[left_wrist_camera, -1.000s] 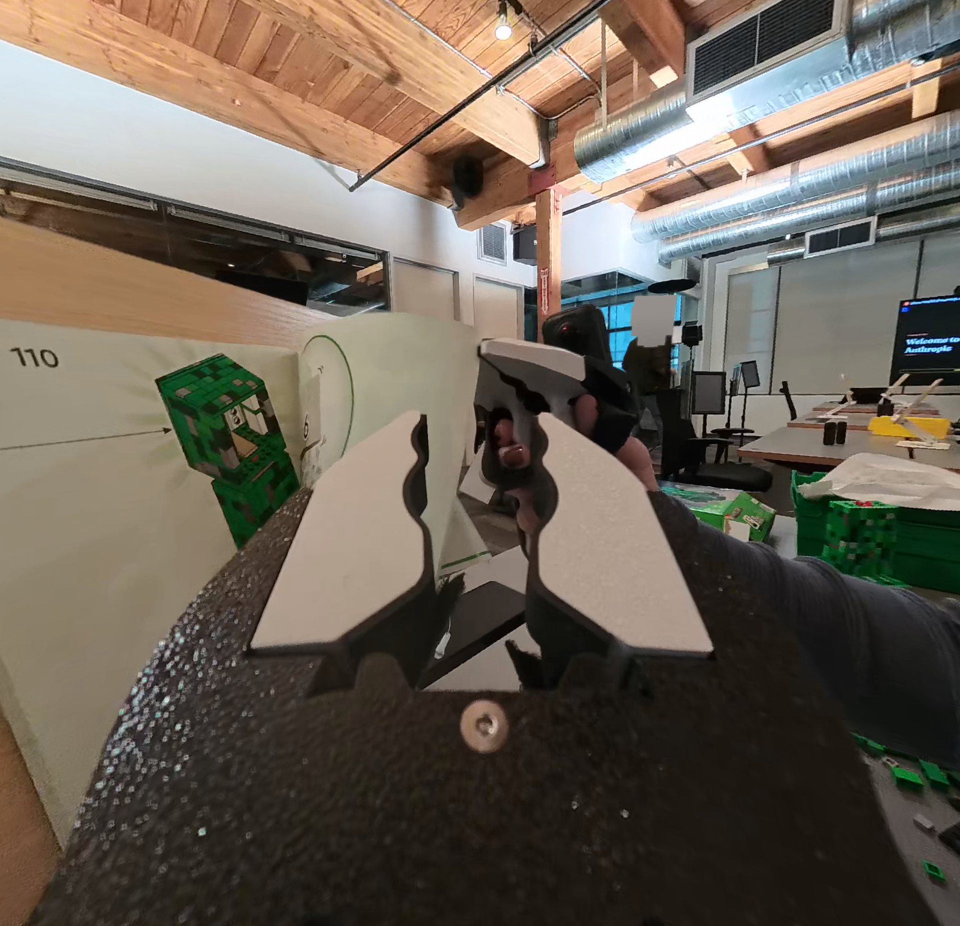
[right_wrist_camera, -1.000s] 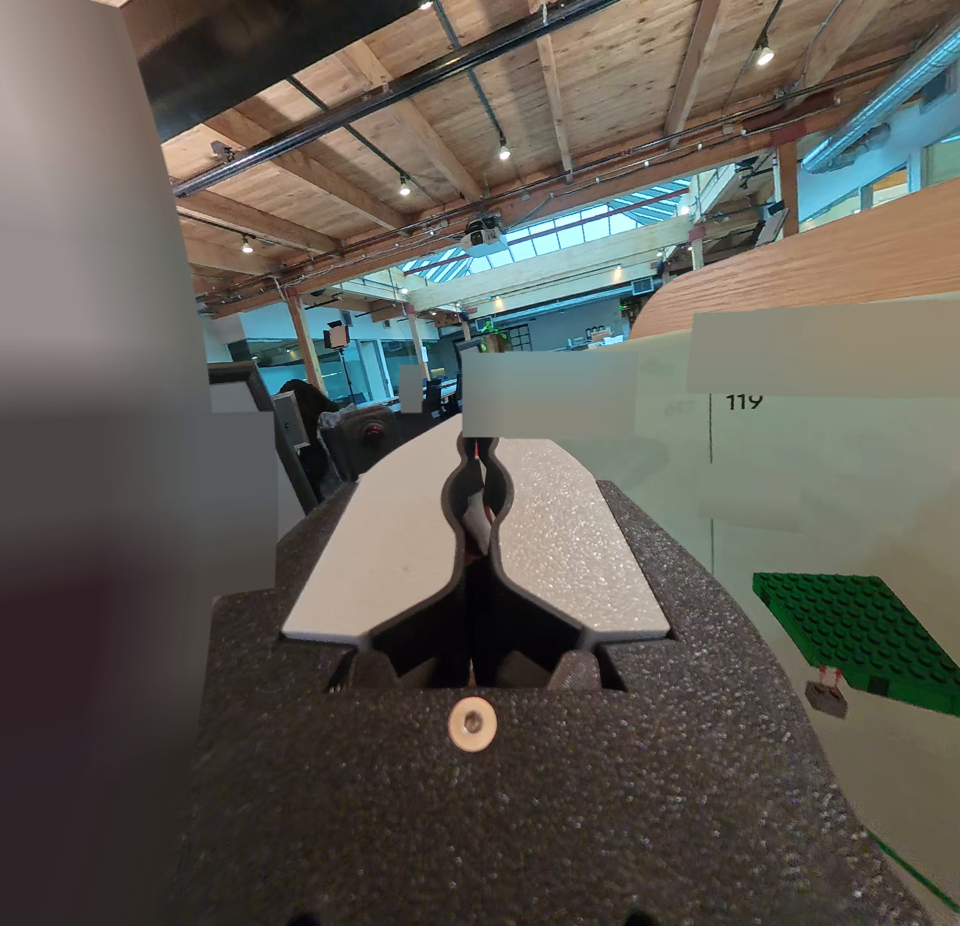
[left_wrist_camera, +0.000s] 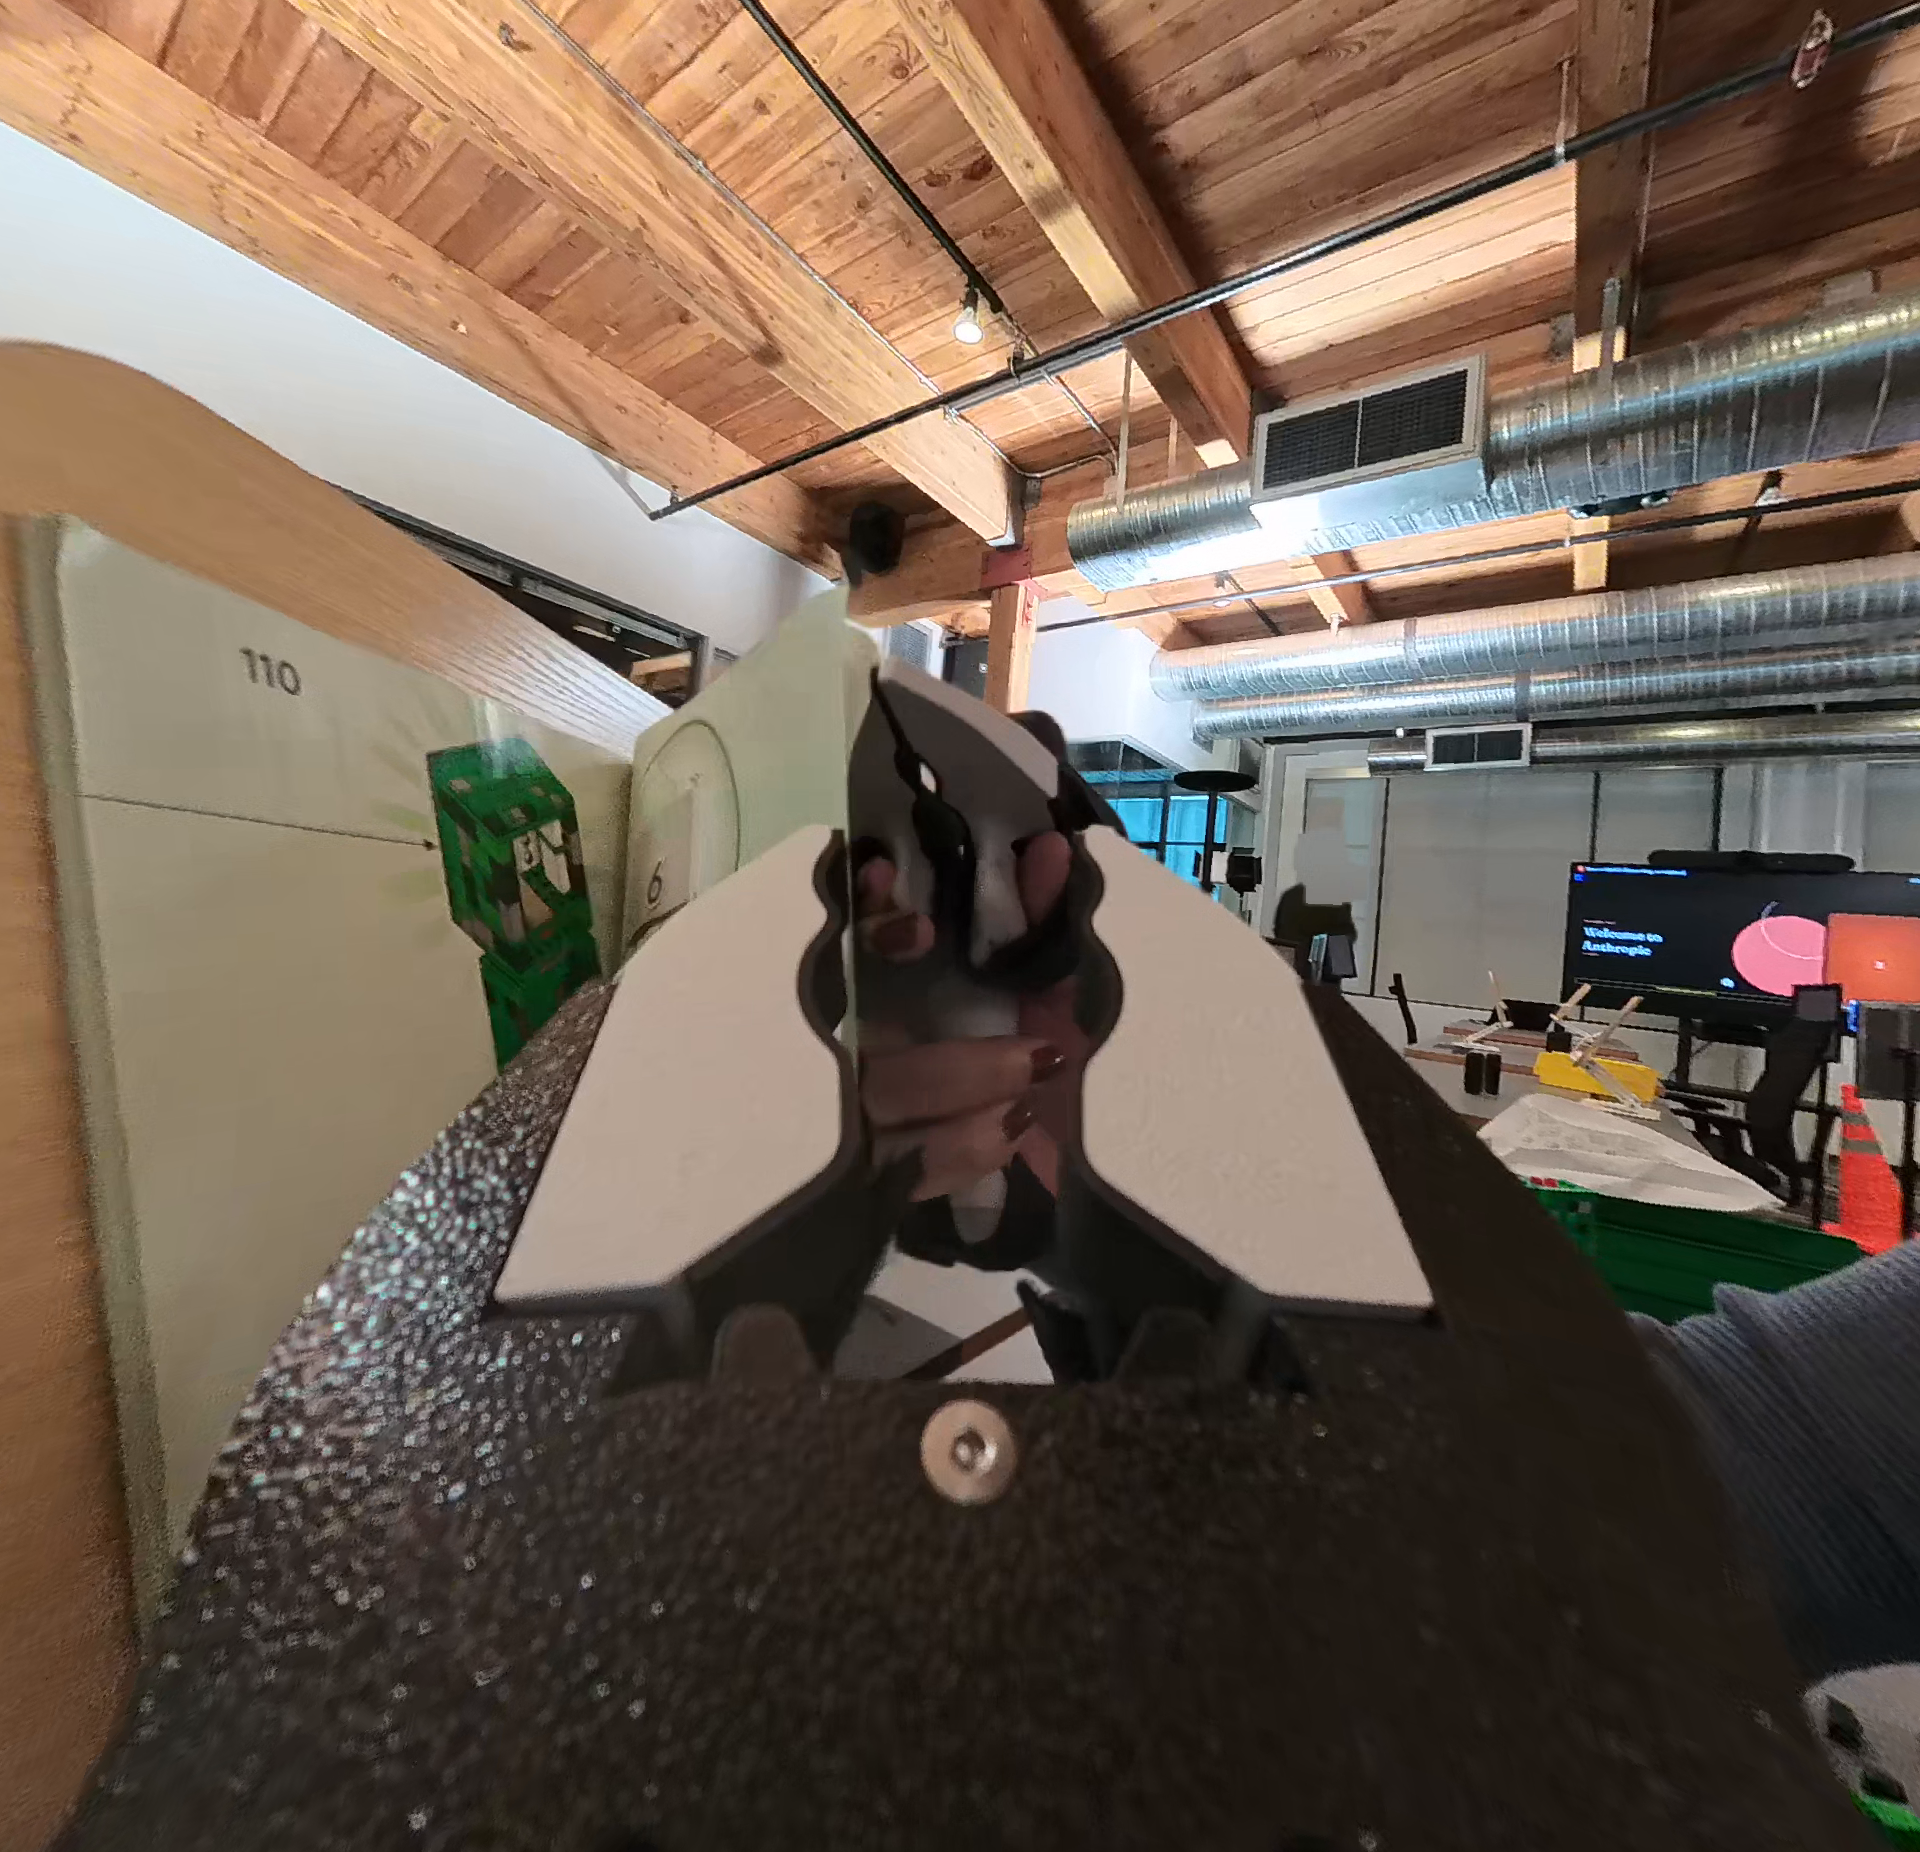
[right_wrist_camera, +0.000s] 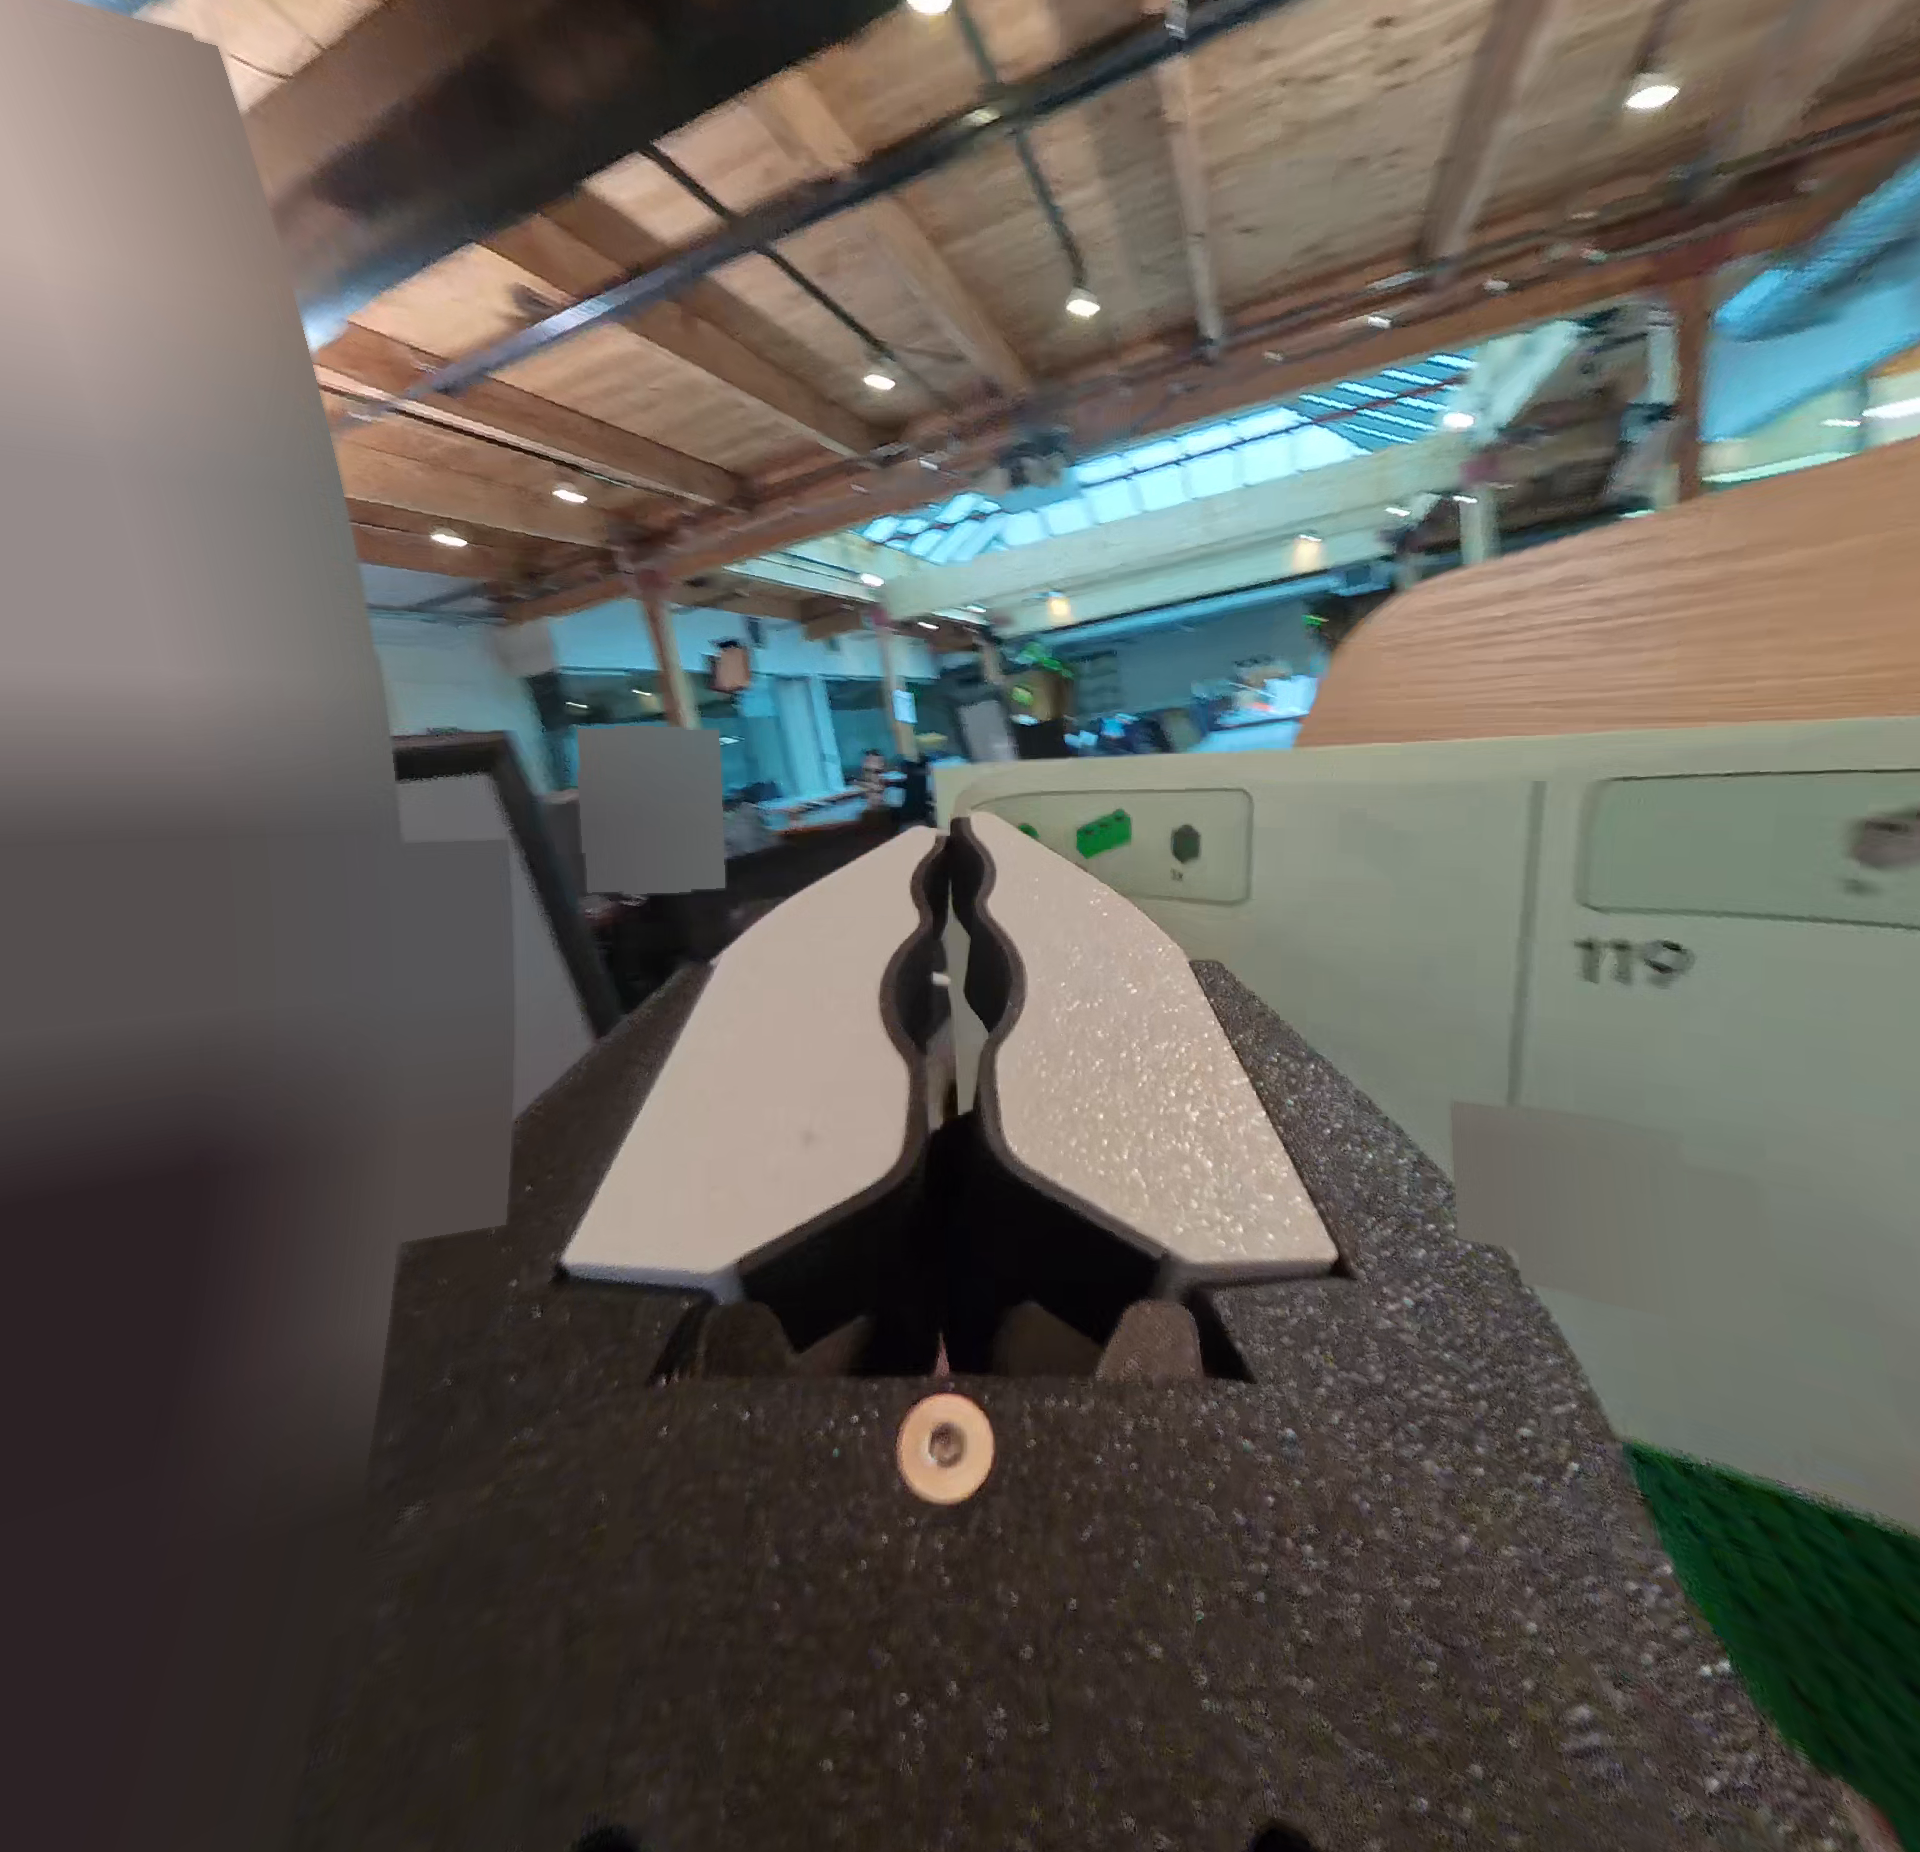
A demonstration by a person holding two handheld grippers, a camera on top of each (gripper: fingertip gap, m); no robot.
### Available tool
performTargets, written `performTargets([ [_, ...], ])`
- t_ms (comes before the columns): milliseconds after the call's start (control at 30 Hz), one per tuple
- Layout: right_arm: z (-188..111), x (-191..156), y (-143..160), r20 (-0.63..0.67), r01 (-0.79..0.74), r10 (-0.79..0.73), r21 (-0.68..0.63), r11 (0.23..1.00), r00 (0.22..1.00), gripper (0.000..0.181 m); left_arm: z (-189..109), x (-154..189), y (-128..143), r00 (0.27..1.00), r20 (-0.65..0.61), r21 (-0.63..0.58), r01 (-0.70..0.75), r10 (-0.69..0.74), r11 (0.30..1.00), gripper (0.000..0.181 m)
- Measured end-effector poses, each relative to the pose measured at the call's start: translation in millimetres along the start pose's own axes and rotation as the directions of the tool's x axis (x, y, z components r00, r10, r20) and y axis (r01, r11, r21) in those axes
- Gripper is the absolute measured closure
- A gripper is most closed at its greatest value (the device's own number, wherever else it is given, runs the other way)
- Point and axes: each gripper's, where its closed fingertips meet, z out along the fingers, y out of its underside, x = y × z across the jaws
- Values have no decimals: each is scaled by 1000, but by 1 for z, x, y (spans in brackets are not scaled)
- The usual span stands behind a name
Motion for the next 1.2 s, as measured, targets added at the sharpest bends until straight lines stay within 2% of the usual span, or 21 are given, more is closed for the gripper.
performTargets([
  [100, -13, 9, -4, -132, 60, -66, -54, 997, 989, 181, -3, -5, -5, 999, 41, 16, -13, 13, 1000, 143],
  [267, -30, 21, -7, -262, 80, -112, -130, 988, 959, 181, -6, -14, -7, 989, 138, 3, -61, 60, 998, 142],
  [367, -54, 25, -13, -354, 111, -177, -200, 974, 919, 181, -11, -18, -12, 981, 178, -6, -83, 82, 997, 143],
  [533, -134, 39, -52, -561, 214, -375, -333, 919, 738, 181, -22, -25, -21, 965, 242, -13, -98, 98, 995, 144],
  [667, -203, 62, -84, -683, 194, -437, -405, 894, 586, 181, -24, -25, -23, 957, 268, -31, -107, 112, 994, 144],
  [767, -242, 84, -99, -734, 176, -480, -456, 873, 481, 181, -20, -22, -21, 954, 268, -54, -120, 131, 991, 144],
  [867, -261, 100, -105, -757, 158, -496, -478, 864, 426, 181, -15, -19, -19, 954, 261, -74, -132, 147, 988, 144],
  [1033, -289, 125, -112, -813, 116, -515, -504, 856, 271, 181, -8, -15, -13, 954, 253, -107, -139, 163, 984, 144],
  [1200, -297, 144, -108, -848, 84, -482, -476, 875, 222, 180, -2, -12, -7, 952, 251, -138, -142, 174, 980, 144],
])
